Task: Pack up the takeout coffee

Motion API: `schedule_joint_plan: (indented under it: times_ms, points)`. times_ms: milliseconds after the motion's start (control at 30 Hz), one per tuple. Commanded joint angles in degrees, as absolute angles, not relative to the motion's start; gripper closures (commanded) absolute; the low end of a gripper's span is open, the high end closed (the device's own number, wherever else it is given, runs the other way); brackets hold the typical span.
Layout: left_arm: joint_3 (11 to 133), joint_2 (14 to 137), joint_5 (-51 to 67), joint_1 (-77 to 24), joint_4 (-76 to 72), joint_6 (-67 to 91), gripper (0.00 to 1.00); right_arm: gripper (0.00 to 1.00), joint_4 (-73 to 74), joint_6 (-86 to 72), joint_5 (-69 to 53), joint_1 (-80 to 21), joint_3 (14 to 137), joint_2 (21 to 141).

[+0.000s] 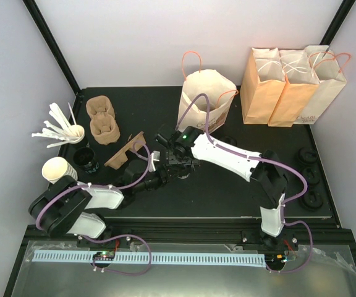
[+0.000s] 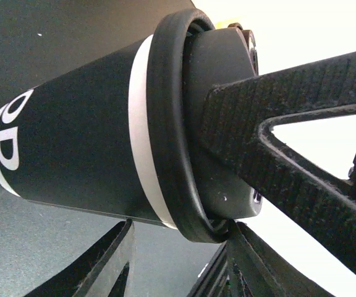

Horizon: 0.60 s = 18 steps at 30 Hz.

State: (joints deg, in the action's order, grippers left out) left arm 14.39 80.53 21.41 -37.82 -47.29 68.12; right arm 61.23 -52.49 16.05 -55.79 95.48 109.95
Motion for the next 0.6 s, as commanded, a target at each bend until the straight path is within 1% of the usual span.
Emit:
schedule_joint_plan:
  times_ms: [0,133,167,200,233,433,567]
  points:
    - [15.81,79.73,14.9,-36.67,-26.33,63.2,0.57,0.19,68.13,-49.76,12.78,-54.78,96.09,109.8]
    - [16.55,80.17,15.96,-36.73,-26.74,63.01,0.57,0.15,67.74,-49.11,12.43,-54.03,95.93,108.79]
    - [16.68,80.32,16.19,-36.66,-26.91,63.06,0.57,0.1,67.87,-49.06,12.52,-53.97,96.09,108.61]
    - [16.7,80.33,16.25,-36.7,-27.04,63.08,0.57,0.02,68.23,-49.16,12.96,-53.95,96.33,108.37]
    - [16.7,80.15,16.29,-36.66,-27.14,63.18,0.57,0.0,68.23,-49.17,13.3,-53.86,96.48,107.97]
    - [17.86,77.3,15.56,-36.68,-23.47,61.88,0.56,0.0,68.24,-47.79,14.64,-53.57,97.8,105.33]
    - [19.26,74.33,14.56,-36.66,-19.59,60.41,0.53,0.0,66.85,-45.01,14.61,-52.62,97.44,103.01]
